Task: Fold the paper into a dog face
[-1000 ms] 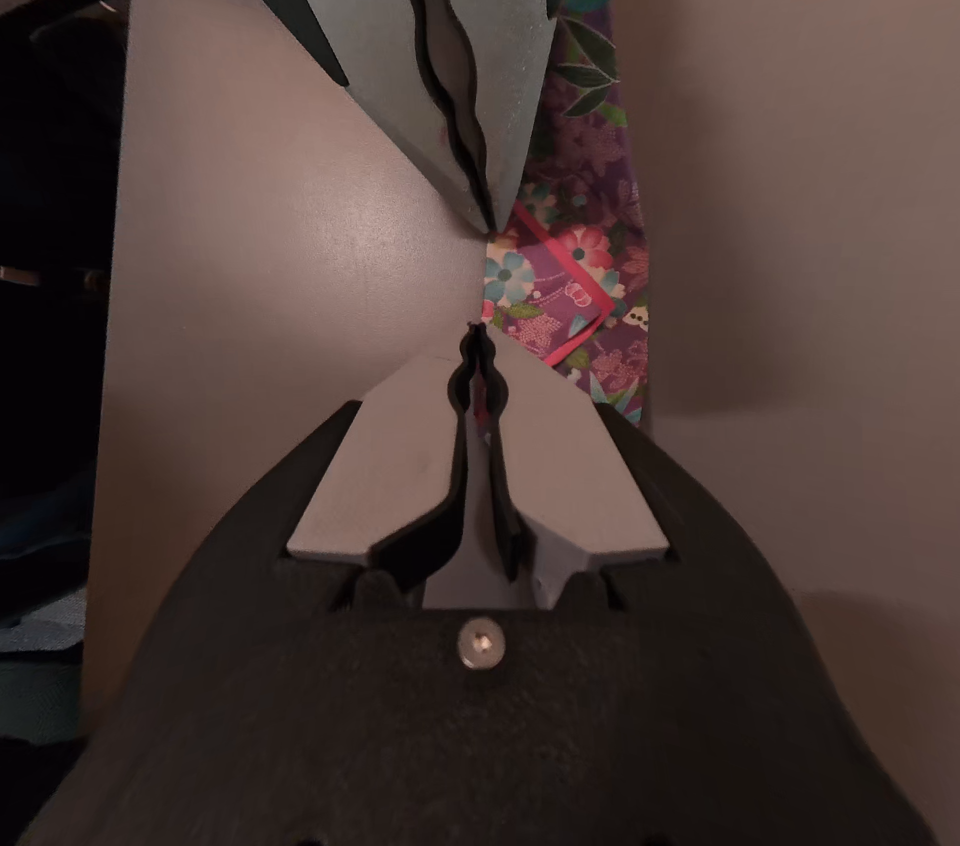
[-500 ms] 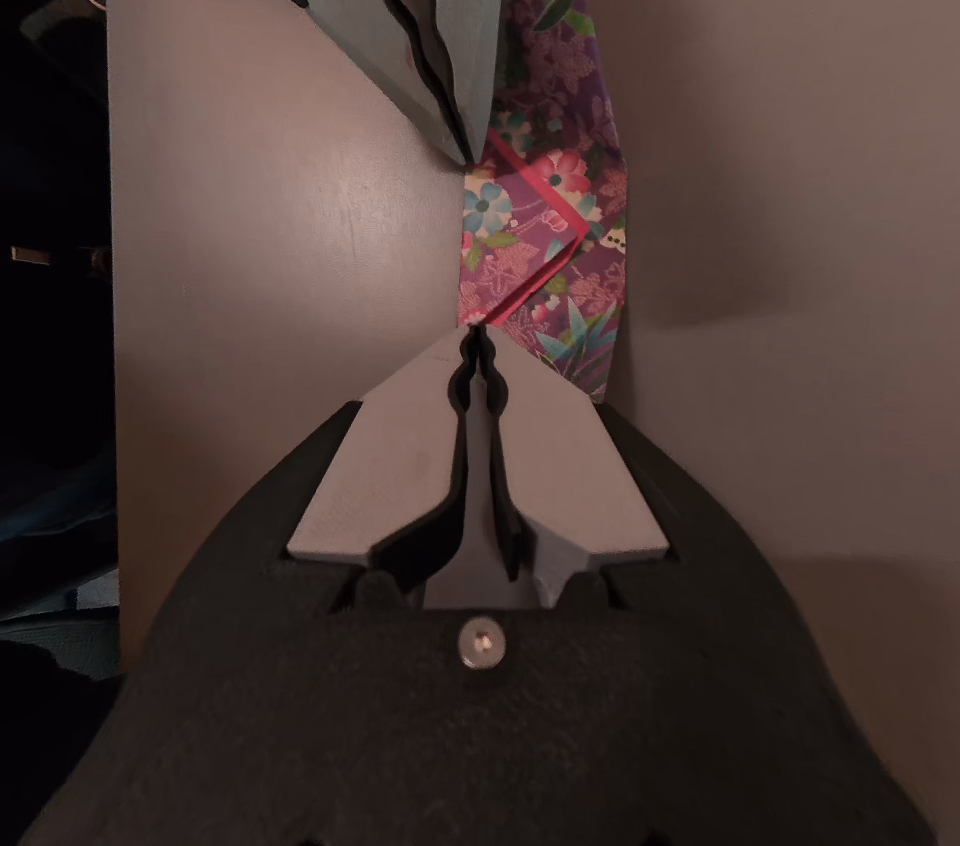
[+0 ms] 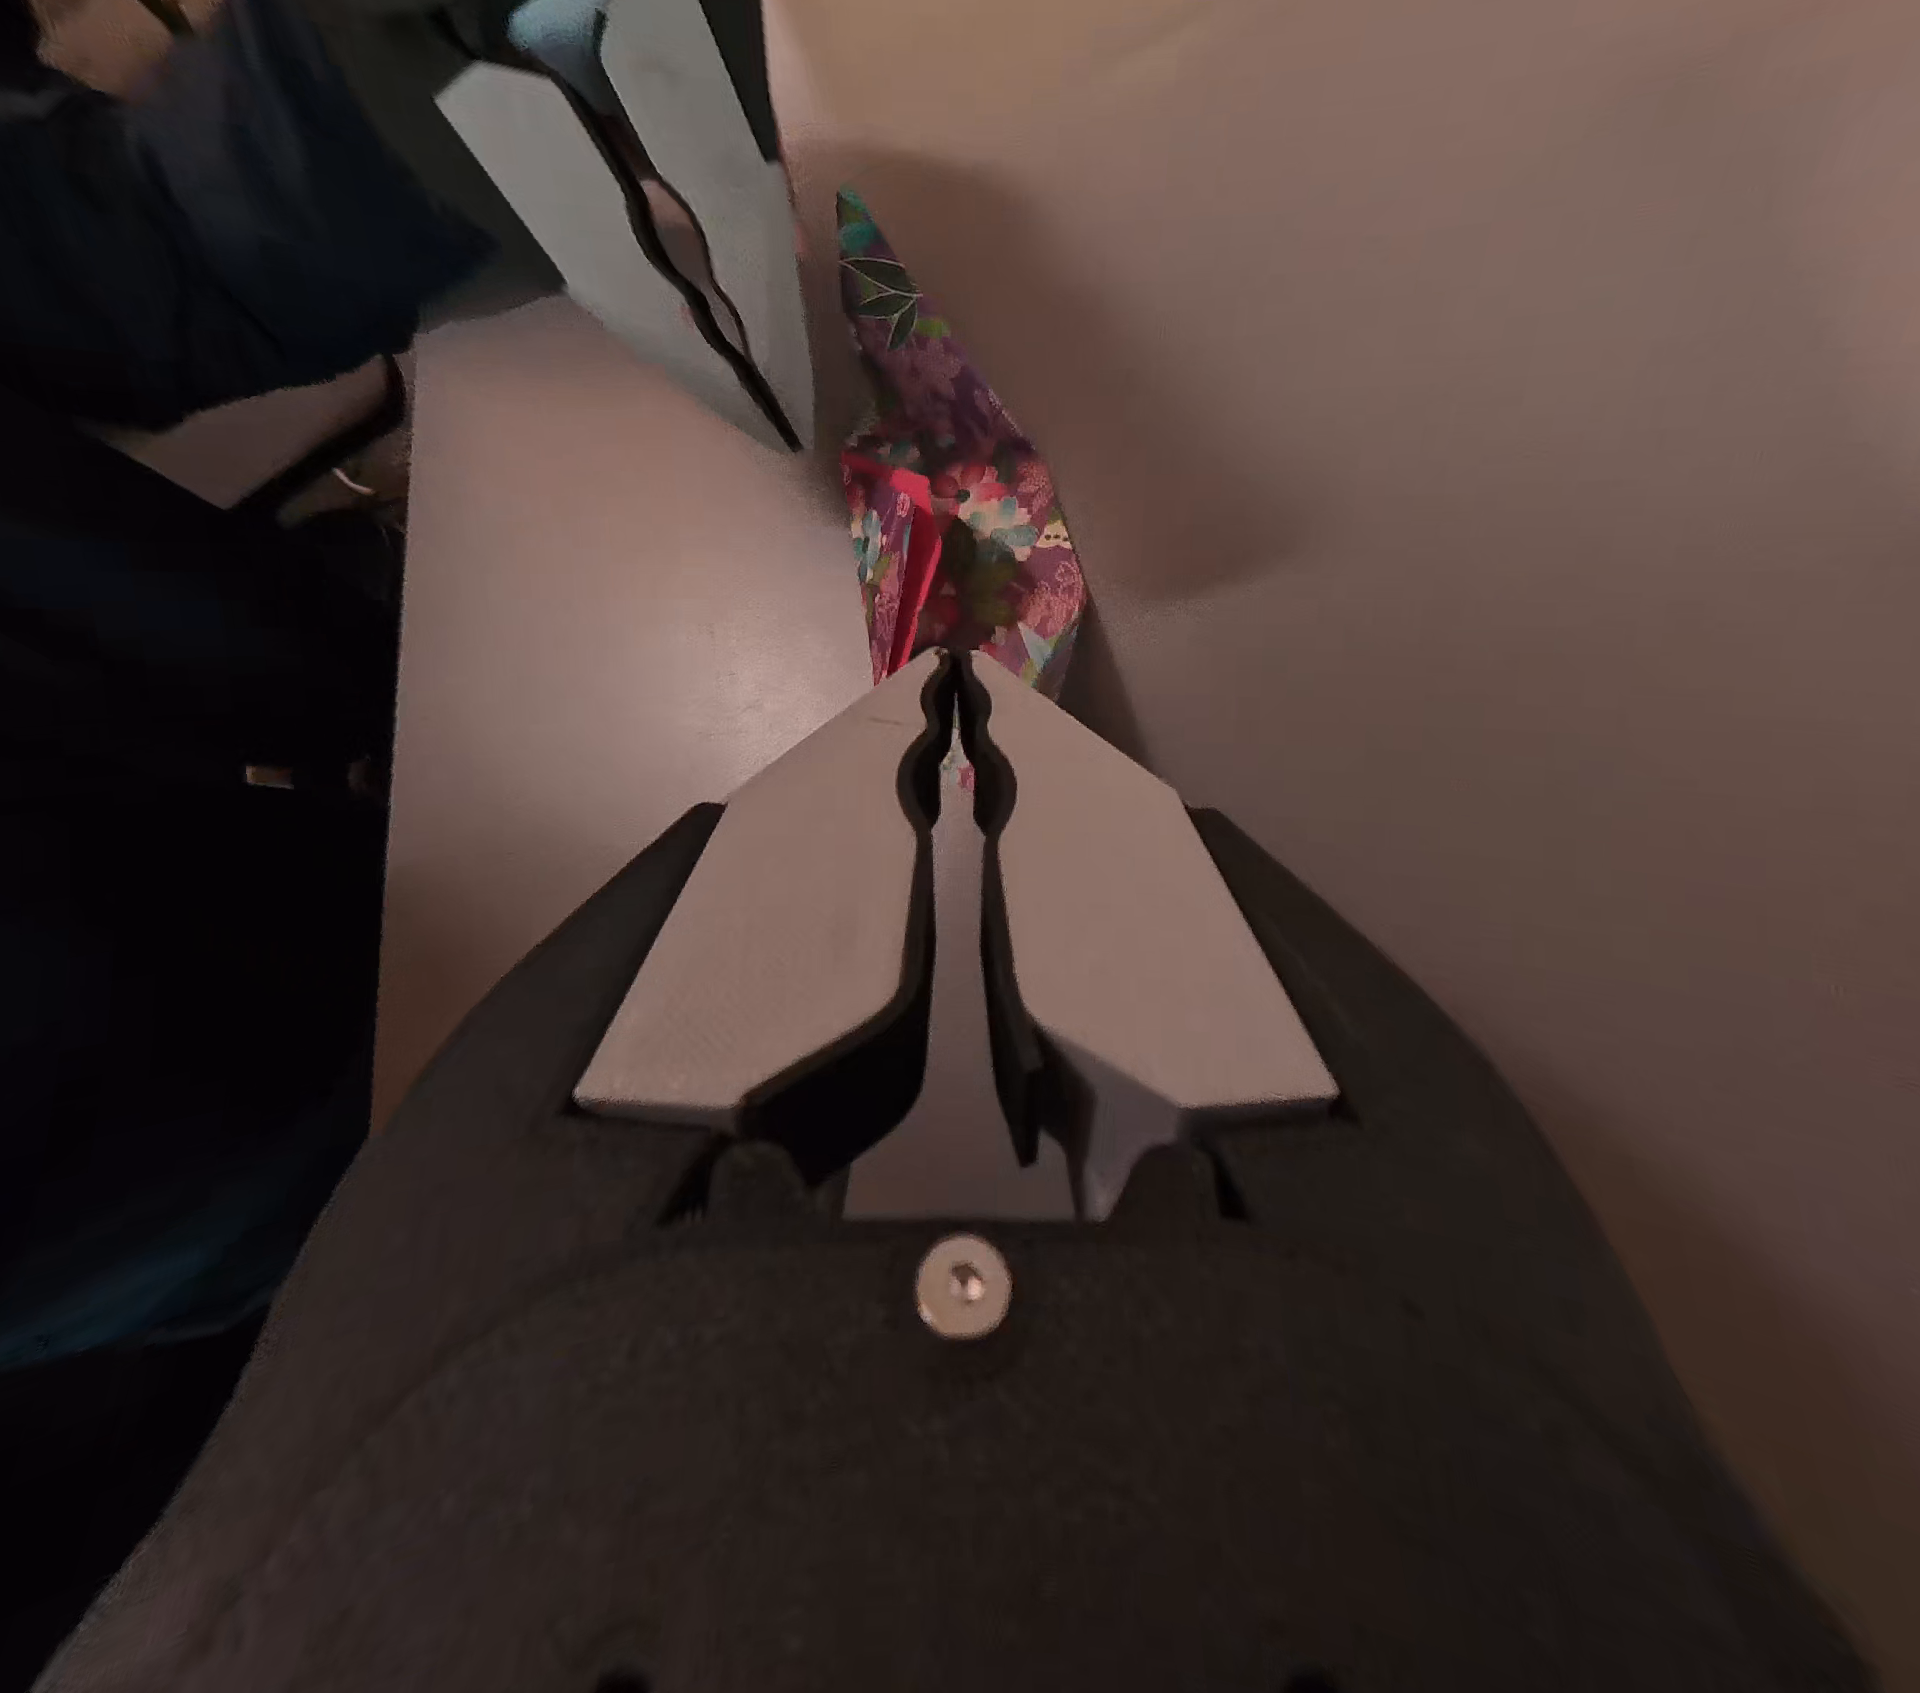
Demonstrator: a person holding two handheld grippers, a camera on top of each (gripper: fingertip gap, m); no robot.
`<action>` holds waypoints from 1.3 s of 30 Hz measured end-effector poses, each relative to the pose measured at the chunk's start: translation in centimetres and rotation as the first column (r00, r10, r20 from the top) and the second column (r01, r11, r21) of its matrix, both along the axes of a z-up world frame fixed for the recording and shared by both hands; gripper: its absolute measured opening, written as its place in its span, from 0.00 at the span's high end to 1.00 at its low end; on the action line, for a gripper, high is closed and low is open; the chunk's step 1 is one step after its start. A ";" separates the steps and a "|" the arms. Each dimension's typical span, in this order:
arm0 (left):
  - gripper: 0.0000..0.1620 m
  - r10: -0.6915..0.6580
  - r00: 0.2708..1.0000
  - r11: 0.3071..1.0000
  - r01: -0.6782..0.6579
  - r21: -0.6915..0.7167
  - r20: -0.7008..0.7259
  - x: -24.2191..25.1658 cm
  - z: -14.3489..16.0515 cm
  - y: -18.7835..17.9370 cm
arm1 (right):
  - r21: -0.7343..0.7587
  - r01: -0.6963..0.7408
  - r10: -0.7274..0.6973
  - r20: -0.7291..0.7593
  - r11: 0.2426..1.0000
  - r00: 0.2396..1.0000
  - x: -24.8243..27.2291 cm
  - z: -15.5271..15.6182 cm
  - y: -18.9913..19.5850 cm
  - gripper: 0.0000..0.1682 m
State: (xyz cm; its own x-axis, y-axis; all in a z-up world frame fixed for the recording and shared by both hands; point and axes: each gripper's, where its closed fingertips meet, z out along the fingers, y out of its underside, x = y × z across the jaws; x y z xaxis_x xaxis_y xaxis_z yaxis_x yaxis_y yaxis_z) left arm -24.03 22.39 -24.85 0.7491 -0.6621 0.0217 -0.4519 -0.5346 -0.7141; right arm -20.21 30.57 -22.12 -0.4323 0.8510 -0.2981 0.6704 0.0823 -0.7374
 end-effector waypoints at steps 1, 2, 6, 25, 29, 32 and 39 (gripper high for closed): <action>1.00 -0.004 0.999 1.000 0.003 0.013 0.036 -0.1 0.8 -0.2 | -0.008 0.009 -0.009 0.011 1.000 1.000 0.3 0.0 0.3 1.00; 1.00 -0.008 0.998 1.000 0.007 0.020 0.068 -0.4 1.5 -0.6 | -0.005 0.018 -0.018 0.021 1.000 1.000 0.5 -0.2 0.6 1.00; 0.93 0.060 0.996 0.998 -0.061 0.008 0.061 -3.1 1.7 -1.2 | 0.013 0.027 -0.028 0.064 1.000 0.998 1.4 -0.9 1.1 1.00; 0.76 -0.052 0.996 0.999 0.051 -0.014 -0.066 -1.4 -0.4 -1.8 | 0.060 -0.089 0.081 0.123 0.994 0.989 1.2 -3.1 -1.3 0.82; 0.76 -0.090 0.989 0.996 0.088 -0.024 -0.114 -0.6 -1.4 -1.8 | 0.142 -0.167 0.155 0.094 0.976 0.983 0.7 -3.5 -2.8 0.83; 0.77 -0.103 0.987 0.994 0.100 -0.036 -0.124 -0.3 -1.8 -1.9 | 0.201 -0.222 0.215 0.058 0.954 0.975 0.4 -3.4 -4.0 0.83; 0.77 -0.104 0.984 0.993 0.093 -0.076 -0.148 -0.5 -2.9 -1.9 | 0.254 -0.251 0.229 0.113 0.934 0.967 -0.2 -5.2 -4.8 0.83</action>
